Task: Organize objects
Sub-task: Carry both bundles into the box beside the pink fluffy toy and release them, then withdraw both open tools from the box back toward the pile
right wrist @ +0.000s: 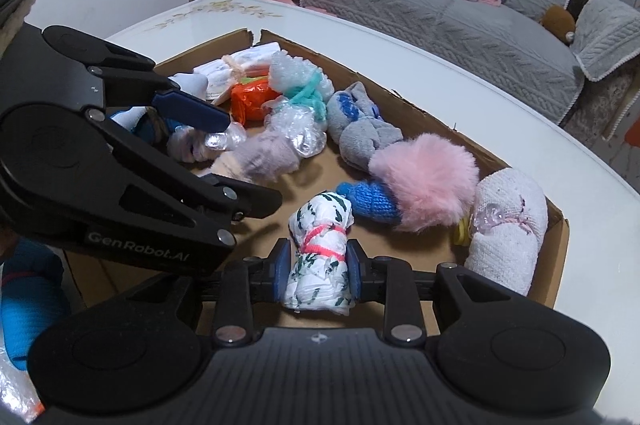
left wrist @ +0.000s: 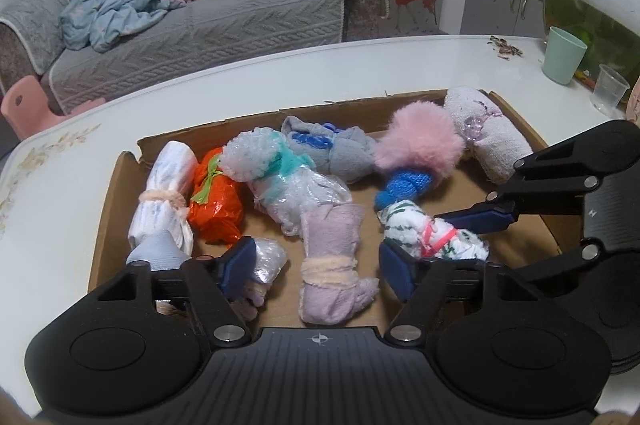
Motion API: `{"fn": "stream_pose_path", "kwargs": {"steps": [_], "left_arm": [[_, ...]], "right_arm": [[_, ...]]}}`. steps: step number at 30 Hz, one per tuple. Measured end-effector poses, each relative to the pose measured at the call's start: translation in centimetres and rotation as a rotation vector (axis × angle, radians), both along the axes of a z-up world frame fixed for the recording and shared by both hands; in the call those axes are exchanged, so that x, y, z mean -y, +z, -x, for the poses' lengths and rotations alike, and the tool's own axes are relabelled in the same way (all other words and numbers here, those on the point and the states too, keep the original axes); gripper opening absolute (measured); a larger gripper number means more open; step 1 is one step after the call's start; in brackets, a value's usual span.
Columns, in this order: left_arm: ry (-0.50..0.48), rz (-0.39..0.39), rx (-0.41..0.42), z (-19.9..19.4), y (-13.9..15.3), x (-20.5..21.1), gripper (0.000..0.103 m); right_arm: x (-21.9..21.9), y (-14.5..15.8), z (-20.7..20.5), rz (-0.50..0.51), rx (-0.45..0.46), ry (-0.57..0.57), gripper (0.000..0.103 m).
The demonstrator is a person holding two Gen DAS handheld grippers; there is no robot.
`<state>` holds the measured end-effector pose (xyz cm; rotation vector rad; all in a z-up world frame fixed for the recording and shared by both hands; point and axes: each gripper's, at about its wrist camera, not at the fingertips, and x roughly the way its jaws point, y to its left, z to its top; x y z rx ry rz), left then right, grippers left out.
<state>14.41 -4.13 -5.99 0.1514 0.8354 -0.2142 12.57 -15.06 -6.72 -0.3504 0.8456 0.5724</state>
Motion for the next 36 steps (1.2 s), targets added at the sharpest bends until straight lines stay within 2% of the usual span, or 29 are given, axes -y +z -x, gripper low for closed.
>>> {"fn": "stream_pose_path", "kwargs": {"steps": [7,12,16,30,36], "left_arm": [[0.01,-0.017,0.006,0.5,0.6,0.2,0.084],[0.006,-0.03,0.015,1.0,1.2,0.2,0.086],[0.012,-0.033,0.015,1.7,1.6,-0.1,0.092],[0.023,-0.028,0.01,3.2,2.1,-0.8,0.092],[0.029,-0.019,0.011,3.7,2.5,-1.2,0.095]], "right_arm": [[-0.1,0.2,0.2,0.008,0.007,0.012,0.035],[-0.1,0.5,0.5,0.008,0.014,0.015,0.042],[0.0,1.0,1.1,0.013,0.019,0.021,0.053],[-0.2,1.2,1.5,0.039,0.012,-0.007,0.057],[0.0,1.4,1.6,0.043,0.011,-0.022,0.062]]}}
